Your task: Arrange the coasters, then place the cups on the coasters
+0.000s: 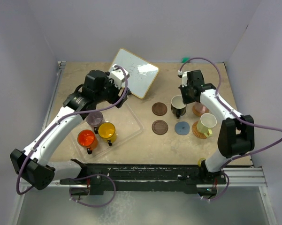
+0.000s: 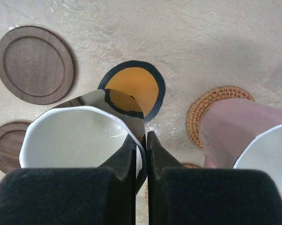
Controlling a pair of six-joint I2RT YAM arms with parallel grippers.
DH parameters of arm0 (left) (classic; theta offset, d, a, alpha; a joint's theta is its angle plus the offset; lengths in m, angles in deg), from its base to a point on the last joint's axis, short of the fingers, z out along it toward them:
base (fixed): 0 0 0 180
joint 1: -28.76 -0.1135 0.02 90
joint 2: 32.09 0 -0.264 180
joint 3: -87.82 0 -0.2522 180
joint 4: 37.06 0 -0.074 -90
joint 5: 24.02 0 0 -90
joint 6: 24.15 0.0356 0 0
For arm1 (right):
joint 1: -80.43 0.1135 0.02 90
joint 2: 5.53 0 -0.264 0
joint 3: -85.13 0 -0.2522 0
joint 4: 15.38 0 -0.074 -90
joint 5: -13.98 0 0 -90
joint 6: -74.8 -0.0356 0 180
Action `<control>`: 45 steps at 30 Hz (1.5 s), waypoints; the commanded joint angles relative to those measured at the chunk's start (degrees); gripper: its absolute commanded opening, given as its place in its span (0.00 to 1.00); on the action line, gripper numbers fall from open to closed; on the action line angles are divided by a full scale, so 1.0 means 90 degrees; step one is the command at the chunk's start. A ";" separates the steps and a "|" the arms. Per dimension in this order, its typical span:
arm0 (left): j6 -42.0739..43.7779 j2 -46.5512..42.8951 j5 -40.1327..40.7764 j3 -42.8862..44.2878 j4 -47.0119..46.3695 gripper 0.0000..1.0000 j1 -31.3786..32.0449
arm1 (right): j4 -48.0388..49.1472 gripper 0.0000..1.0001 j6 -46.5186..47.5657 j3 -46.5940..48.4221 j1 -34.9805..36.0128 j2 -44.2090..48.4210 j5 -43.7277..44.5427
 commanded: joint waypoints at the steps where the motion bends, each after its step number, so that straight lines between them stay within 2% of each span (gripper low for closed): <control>1: 0.0148 -0.0180 -0.0104 -0.0065 -0.0113 0.73 -0.0032 | 0.0130 0.00 0.0226 0.0643 -0.0149 -0.0074 -0.0320; 20: 0.0251 -0.0195 -0.0145 -0.0141 -0.0152 0.74 -0.0047 | -0.0159 0.00 0.0534 0.1250 -0.0372 -0.0742 -0.0681; 45: 0.0329 -0.0195 -0.0361 -0.0180 -0.0108 0.74 -0.0047 | -0.0087 0.00 0.0788 0.1102 -0.0483 -0.1056 -0.0723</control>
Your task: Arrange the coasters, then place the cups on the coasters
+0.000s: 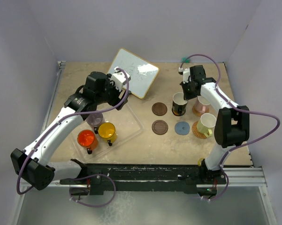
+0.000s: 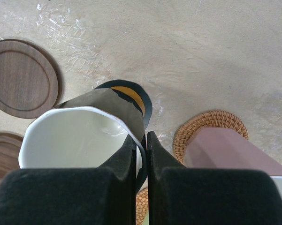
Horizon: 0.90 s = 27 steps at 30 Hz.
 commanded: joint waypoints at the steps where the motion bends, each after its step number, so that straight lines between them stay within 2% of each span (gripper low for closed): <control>1: 0.0095 -0.0161 -0.0170 0.0010 -0.0137 0.74 -0.0042 | 0.0162 0.00 0.0156 0.0205 -0.0019 0.0031 -0.0139; 5: 0.0089 -0.0165 -0.0213 0.0010 -0.0120 0.74 -0.0042 | 0.0159 0.00 0.0213 0.0169 -0.0031 0.0061 -0.0086; 15: 0.0062 -0.0144 -0.0259 0.0044 -0.0151 0.74 -0.0042 | 0.0154 0.15 0.0282 0.0022 -0.0031 0.0123 0.0118; 27: 0.0103 -0.0216 -0.0249 0.0042 -0.0085 0.74 -0.0042 | 0.0173 0.25 0.0302 -0.0033 -0.0029 0.0254 0.0136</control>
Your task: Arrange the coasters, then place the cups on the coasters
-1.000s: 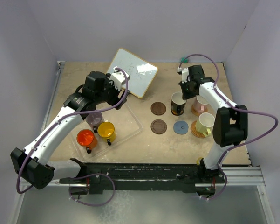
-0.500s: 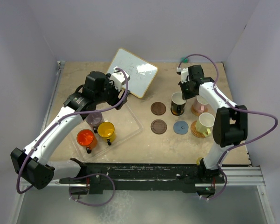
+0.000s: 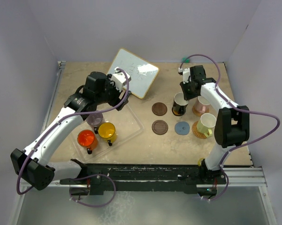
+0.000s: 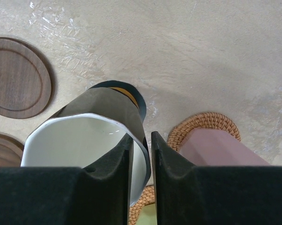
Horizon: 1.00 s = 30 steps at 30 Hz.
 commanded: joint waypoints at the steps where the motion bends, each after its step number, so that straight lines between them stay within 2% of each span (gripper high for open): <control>1: 0.0116 -0.0230 -0.0058 0.0041 -0.0075 0.74 -0.0042 | 0.0083 0.26 0.0084 0.0010 -0.0021 0.0275 0.0062; 5: 0.0208 -0.0287 0.0106 0.0071 0.0093 0.74 -0.0045 | 0.0045 0.32 0.0083 0.0037 -0.0022 0.0440 0.0109; 10: 0.0366 -0.0365 0.0636 0.0039 0.0446 0.74 -0.0071 | -0.0101 0.45 0.0101 0.0146 -0.0022 0.0863 0.0013; 15: 0.0396 -0.0565 0.0788 -0.0195 0.0593 0.74 -0.0347 | -0.0032 0.55 0.0087 0.0212 -0.0012 0.1388 0.0017; 22: 0.0647 -0.0802 0.0792 -0.0413 0.1051 0.74 -0.1042 | -0.0395 0.64 -0.0149 0.0309 0.0060 0.2177 -0.0438; 30: 0.1366 -0.1158 0.0264 -0.0644 0.1931 0.74 -0.2348 | -0.0736 0.67 -0.0333 -0.0025 0.0471 0.2954 -0.0741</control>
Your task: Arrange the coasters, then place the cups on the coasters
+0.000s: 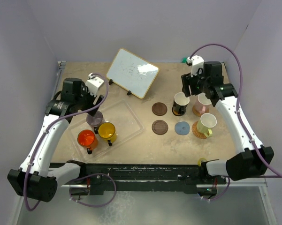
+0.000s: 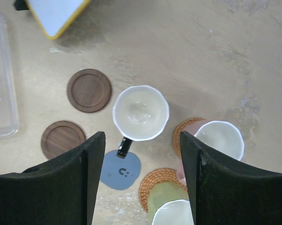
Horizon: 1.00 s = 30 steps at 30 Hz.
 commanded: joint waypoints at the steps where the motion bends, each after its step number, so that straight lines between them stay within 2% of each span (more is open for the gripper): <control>1: 0.0614 -0.0387 -0.0433 -0.0128 0.0541 0.74 -0.0655 | -0.0421 0.67 -0.0182 -0.0064 0.0275 0.0405 -0.0368; 11: 0.0970 -0.0027 -0.0908 -0.0527 0.0745 0.72 -0.1488 | -0.0501 0.69 -0.0014 -0.0712 0.0366 0.1120 -0.1216; 18: 0.0884 0.0652 -0.1087 -0.0541 0.0526 0.68 -0.1519 | -0.0398 0.69 0.0113 -0.0946 0.0366 0.1366 -0.1497; 30: 0.0762 0.1642 -0.0999 -0.0494 0.0018 0.53 -0.1527 | -0.0319 0.68 0.0168 -0.1167 0.0366 0.1533 -0.1599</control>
